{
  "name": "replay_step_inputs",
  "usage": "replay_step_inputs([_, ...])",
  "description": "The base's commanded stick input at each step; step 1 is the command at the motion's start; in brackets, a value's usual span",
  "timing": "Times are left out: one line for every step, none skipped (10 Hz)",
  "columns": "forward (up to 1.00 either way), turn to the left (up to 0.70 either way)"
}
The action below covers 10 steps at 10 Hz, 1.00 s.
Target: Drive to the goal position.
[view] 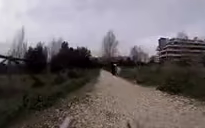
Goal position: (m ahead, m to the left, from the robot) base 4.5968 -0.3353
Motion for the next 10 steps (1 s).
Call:
replay_step_inputs([0.50, 0.00])
replay_step_inputs([0.50, 0.00])
replay_step_inputs([0.50, 0.00])
replay_step_inputs([0.50, -0.13])
replay_step_inputs([0.50, -0.40])
replay_step_inputs([0.50, -0.50])
replay_step_inputs([0.50, -0.44])
replay_step_inputs([0.50, -0.06])
replay_step_inputs([0.50, 0.00])
replay_step_inputs([0.50, 0.00])
